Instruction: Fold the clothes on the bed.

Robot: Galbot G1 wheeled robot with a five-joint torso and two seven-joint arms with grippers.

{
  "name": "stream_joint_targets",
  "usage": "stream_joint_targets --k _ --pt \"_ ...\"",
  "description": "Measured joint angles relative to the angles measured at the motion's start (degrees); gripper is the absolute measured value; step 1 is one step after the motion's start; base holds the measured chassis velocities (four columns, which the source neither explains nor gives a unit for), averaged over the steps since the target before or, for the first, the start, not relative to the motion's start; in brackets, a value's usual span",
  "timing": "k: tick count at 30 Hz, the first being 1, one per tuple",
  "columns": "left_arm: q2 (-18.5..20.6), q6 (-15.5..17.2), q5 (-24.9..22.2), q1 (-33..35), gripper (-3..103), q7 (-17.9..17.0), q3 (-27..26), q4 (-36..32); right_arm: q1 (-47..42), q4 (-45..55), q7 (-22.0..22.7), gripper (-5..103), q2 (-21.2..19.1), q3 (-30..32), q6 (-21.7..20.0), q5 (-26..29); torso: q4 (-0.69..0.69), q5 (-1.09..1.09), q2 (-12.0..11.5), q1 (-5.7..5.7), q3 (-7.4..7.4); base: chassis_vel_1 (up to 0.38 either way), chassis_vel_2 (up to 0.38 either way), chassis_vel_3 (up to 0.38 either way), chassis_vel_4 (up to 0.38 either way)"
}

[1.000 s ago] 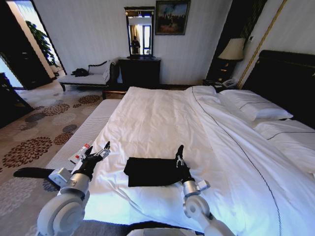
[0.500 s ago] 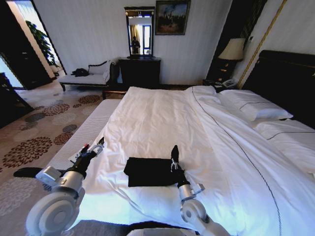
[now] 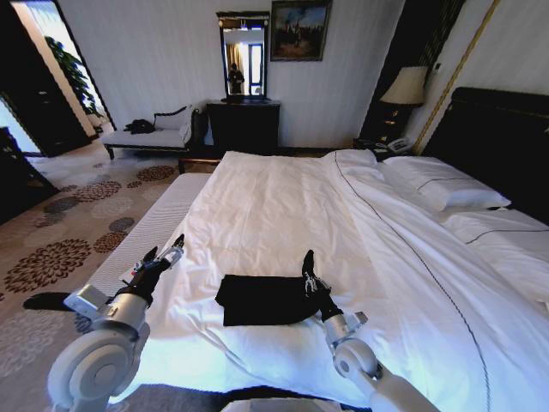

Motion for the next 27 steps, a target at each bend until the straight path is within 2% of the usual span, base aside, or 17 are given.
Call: stream_joint_targets --k 8,19,27 --pt "0.0 0.2 -0.2 0.0 100 -0.1 0.4 0.0 3.4 -0.4 -3.1 1 0.3 -6.0 1.2 -2.3 0.0 -0.01 0.0 0.0 0.0 0.0 0.0 0.0 0.0" --pt "1.1 0.2 -0.9 0.4 100 -0.2 -1.5 0.0 12.6 -5.8 -4.3 1 1.3 -15.7 2.3 -3.0 0.0 0.0 0.0 0.0 0.0 0.0 0.0 0.0 0.0" --pt "1.4 0.3 -1.1 -0.5 100 -0.4 -1.8 0.3 15.6 -9.6 -5.6 1 2.8 -19.5 3.3 -3.4 0.0 -0.01 0.0 0.0 0.0 0.0 0.0 0.0 0.0"
